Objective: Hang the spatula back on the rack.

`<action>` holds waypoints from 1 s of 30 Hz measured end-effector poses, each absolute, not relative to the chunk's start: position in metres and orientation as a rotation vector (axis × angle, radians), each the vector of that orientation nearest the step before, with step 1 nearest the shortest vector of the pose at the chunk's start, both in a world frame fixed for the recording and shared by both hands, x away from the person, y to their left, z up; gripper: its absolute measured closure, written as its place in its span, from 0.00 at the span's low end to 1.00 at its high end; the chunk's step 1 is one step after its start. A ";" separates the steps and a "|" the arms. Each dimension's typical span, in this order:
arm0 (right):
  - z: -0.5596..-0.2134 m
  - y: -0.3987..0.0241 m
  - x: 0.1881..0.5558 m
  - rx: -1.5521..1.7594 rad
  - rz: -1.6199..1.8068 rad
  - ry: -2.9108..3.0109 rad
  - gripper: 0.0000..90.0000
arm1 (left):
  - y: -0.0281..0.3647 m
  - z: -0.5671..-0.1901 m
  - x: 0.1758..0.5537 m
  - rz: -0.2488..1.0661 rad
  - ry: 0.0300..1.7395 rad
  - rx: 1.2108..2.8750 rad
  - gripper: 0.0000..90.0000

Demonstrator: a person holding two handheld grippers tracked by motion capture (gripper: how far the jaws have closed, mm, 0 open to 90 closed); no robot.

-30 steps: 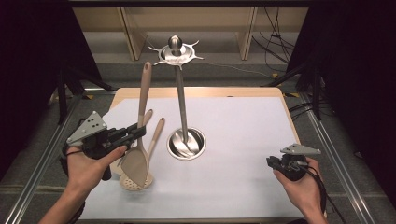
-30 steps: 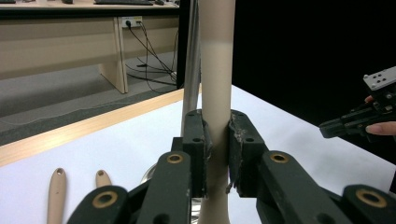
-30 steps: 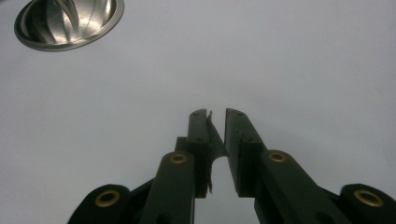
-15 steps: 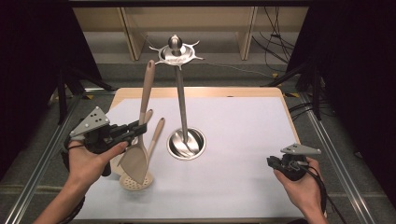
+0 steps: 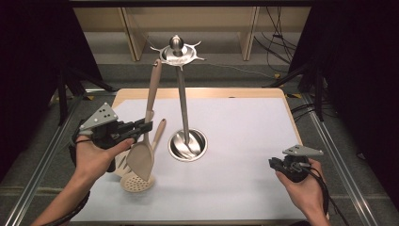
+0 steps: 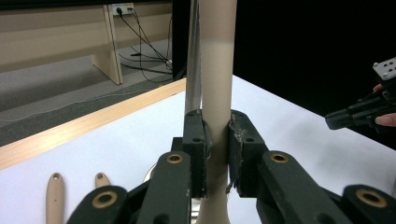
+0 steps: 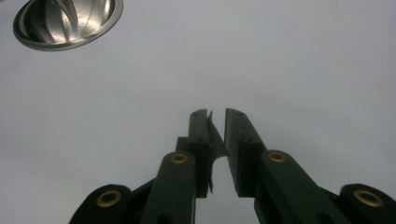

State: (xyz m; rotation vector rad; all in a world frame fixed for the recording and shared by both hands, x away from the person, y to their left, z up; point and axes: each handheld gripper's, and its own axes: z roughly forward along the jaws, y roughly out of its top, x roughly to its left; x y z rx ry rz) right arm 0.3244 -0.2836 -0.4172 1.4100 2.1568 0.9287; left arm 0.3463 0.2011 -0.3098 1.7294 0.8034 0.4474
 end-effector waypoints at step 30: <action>-0.419 -0.288 0.324 1.379 0.904 2.176 0.88 | 0.182 -0.322 0.373 0.483 0.833 1.751 0.85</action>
